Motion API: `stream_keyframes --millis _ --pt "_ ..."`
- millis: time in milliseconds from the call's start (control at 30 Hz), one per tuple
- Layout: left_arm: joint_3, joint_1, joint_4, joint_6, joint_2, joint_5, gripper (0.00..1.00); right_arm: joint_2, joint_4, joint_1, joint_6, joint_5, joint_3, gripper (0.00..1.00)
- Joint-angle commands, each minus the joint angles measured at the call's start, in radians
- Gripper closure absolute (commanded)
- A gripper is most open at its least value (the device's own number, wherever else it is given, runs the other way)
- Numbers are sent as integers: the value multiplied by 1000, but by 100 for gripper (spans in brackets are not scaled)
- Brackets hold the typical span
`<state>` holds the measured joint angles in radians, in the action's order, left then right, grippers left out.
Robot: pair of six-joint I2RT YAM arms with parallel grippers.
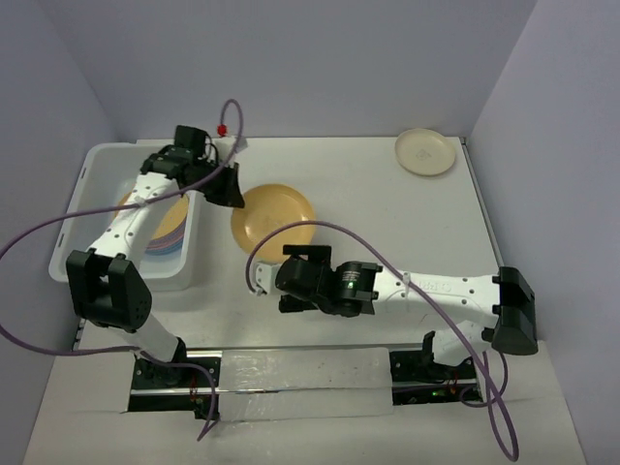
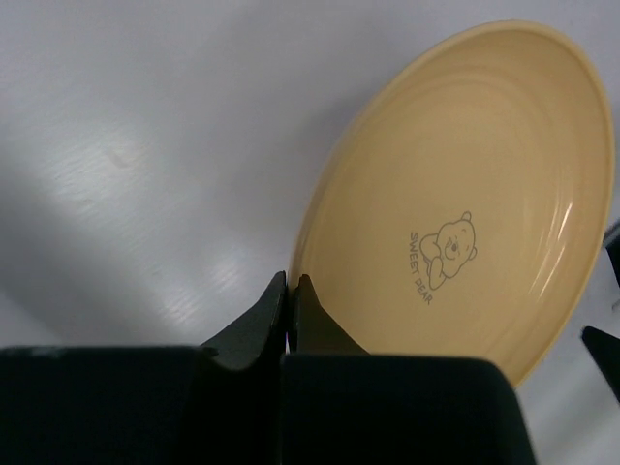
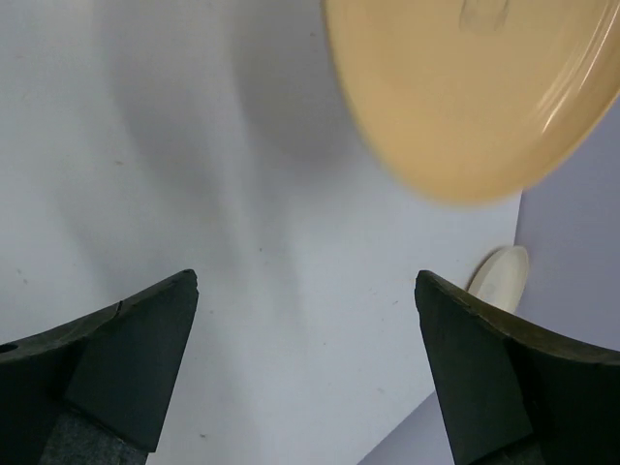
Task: Place the plates into the plastic bin on the countertop
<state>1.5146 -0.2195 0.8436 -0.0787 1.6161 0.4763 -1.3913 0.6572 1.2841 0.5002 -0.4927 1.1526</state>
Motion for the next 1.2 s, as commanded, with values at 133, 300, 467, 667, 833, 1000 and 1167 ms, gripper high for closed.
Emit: stream_keyframes --millis 133,300,467,667,833,1000,1167 --pt "284 535 25 -3 -5 -14 100 178 -116 -447 -45 145 11 0" --pt "308 681 9 -36 59 -97 100 134 -150 -715 -17 279 6 0" --pt "259 720 -7 -51 110 -140 100 9 -164 -896 -13 378 60 0" --pt "226 729 -8 -49 201 -208 96 -159 -148 -1093 2 477 188 0" --pt "230 729 13 -61 202 -191 66 -315 -144 -1210 34 546 316 2" --pt "266 730 43 -76 150 -143 1 -518 -95 -1276 57 629 511 7" --pt "291 713 33 -69 56 -58 1 -674 -67 -1312 81 649 661 15"
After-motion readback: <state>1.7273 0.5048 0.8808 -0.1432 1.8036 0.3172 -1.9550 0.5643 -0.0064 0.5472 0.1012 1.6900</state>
